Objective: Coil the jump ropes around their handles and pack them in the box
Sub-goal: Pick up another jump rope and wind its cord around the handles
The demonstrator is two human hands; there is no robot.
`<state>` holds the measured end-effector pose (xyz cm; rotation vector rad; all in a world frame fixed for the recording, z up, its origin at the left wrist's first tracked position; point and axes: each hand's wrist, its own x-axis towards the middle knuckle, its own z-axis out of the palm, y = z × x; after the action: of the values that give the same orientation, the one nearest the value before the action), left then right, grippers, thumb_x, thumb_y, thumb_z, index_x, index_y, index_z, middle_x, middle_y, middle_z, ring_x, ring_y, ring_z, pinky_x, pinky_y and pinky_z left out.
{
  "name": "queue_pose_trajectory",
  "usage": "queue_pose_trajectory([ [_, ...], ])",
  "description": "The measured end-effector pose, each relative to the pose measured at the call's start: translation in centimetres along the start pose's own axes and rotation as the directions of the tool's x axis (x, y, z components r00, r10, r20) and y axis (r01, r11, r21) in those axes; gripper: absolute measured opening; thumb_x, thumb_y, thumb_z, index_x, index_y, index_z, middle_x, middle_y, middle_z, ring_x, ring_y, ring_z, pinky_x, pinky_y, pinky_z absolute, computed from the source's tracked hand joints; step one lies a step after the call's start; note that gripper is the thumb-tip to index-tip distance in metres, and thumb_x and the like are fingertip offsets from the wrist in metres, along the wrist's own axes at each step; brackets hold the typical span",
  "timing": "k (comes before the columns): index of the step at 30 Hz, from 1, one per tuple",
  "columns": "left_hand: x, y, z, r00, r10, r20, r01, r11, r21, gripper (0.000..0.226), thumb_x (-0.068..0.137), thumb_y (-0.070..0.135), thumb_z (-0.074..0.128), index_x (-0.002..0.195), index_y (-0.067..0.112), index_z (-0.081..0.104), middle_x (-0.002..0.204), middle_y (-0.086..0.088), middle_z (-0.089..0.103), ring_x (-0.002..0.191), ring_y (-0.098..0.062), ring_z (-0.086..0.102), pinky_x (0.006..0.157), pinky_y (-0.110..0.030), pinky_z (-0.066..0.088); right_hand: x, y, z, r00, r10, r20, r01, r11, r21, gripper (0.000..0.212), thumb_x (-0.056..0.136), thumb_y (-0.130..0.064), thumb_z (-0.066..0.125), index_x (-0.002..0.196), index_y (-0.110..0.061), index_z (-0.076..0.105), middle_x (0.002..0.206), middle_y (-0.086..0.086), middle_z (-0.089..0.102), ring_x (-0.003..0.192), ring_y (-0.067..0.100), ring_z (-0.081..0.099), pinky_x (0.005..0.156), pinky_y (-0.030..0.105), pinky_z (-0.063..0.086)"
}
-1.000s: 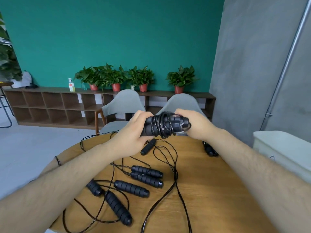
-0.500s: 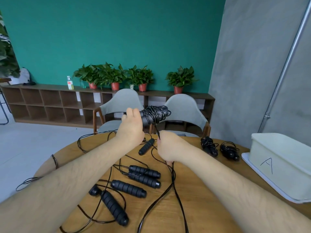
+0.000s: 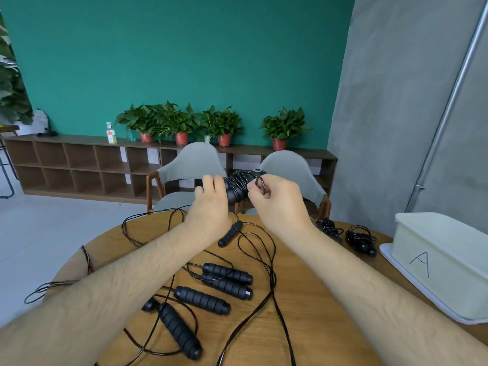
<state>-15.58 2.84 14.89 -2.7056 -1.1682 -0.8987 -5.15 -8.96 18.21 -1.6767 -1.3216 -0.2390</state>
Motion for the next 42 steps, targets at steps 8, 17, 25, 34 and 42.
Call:
queue_pose_trajectory([
  [8, 0.0, 0.3, -0.4, 0.998, 0.043, -0.056, -0.052, 0.982, -0.181, 0.065, 0.079, 0.039, 0.038, 0.130, -0.001, 0.040, 0.115, -0.012, 0.036, 0.094, -0.030, 0.039, 0.086, -0.046, 0.044, 0.2, 0.2, -1.0, 0.989, 0.077, 0.130, -0.118, 0.932, 0.344, 0.009, 0.093, -0.020, 0.071, 0.100, -0.015, 0.069, 0.073, 0.003, 0.065, 0.057, 0.007, 0.064, 0.058, 0.010, 0.047],
  [17, 0.4, 0.6, -1.7, 0.997, 0.055, 0.050, -0.034, 0.937, -0.347, 0.049, 0.084, 0.034, 0.076, 0.111, 0.014, 0.040, 0.105, 0.000, 0.039, 0.091, -0.016, 0.048, 0.069, -0.028, 0.039, 1.1, 2.1, -1.3, 0.997, 0.014, 0.074, -0.031, 0.971, 0.235, 0.018, 0.091, -0.023, 0.074, 0.082, -0.010, 0.065, 0.086, 0.005, 0.061, 0.060, 0.013, 0.067, 0.063, 0.028, 0.058],
  [25, 1.0, 1.5, -3.2, 0.932, -0.122, 0.341, 0.327, 0.687, -0.649, 0.062, 0.069, 0.013, 0.085, 0.114, 0.011, 0.041, 0.098, -0.004, 0.056, 0.077, -0.011, 0.061, 0.052, -0.024, 0.044, 1.8, 2.2, -1.4, 0.984, -0.172, 0.042, 0.164, 0.976, 0.143, 0.014, 0.091, -0.019, 0.074, 0.083, -0.011, 0.066, 0.092, -0.004, 0.056, 0.063, 0.015, 0.064, 0.061, 0.027, 0.055],
  [34, 0.5, 1.1, -2.4, 0.933, -0.087, 0.348, 0.327, 0.608, -0.724, 0.064, 0.068, 0.010, 0.084, 0.113, 0.017, 0.038, 0.095, -0.012, 0.071, 0.066, -0.014, 0.069, 0.056, -0.024, 0.051, 2.1, 1.1, -2.1, 1.000, -0.024, 0.007, 0.019, 0.902, 0.430, 0.025, 0.090, -0.014, 0.075, 0.109, -0.031, 0.072, 0.079, -0.005, 0.068, 0.057, 0.010, 0.062, 0.059, 0.029, 0.058],
  [42, 0.0, 1.9, -2.1, 0.941, -0.095, 0.325, 0.324, 0.532, -0.783, 0.061, 0.079, 0.008, 0.082, 0.117, 0.014, 0.034, 0.102, -0.021, 0.069, 0.048, -0.005, 0.064, 0.045, -0.015, 0.046, 2.7, 1.2, -1.5, 0.979, -0.175, -0.106, 0.188, 0.974, 0.124, 0.020, 0.098, -0.018, 0.063, 0.111, -0.018, 0.078, 0.079, -0.011, 0.059, 0.077, 0.006, 0.056, 0.074, 0.022, 0.047],
])
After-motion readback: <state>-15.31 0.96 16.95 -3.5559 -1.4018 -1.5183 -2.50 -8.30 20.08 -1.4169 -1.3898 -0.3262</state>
